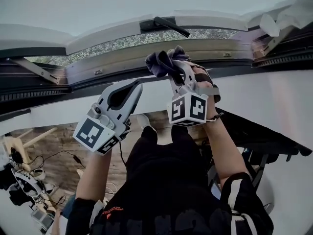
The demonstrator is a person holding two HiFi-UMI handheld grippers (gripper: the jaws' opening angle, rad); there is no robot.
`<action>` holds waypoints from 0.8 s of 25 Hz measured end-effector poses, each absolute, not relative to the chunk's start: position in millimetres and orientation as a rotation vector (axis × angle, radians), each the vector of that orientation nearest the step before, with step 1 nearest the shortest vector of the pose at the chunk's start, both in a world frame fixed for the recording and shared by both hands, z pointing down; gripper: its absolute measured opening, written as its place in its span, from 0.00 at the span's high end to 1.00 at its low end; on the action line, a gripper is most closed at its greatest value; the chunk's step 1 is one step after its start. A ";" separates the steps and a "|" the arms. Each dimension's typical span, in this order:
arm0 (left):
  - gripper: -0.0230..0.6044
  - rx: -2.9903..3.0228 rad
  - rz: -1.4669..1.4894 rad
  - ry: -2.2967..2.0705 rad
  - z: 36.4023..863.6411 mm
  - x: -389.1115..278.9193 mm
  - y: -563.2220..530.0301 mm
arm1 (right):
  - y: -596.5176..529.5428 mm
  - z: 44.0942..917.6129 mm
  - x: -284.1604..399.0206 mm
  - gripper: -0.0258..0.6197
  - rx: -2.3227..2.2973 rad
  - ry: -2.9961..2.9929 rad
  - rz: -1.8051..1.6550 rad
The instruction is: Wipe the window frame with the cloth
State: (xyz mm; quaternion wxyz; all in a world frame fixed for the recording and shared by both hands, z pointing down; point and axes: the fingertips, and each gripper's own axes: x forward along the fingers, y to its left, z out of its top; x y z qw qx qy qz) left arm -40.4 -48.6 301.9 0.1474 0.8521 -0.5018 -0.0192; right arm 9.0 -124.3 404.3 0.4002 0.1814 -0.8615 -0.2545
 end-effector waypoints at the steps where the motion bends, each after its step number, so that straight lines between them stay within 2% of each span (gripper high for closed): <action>1: 0.93 2.456 -0.052 -1.435 301.9 -35.4 -51.0 | -127.3 404.0 14.9 0.89 0.470 -2.177 -0.639; 20: 0.93 2.531 0.004 -1.288 305.1 48.0 -93.4 | -178.1 403.9 116.8 0.89 0.655 -2.139 -0.541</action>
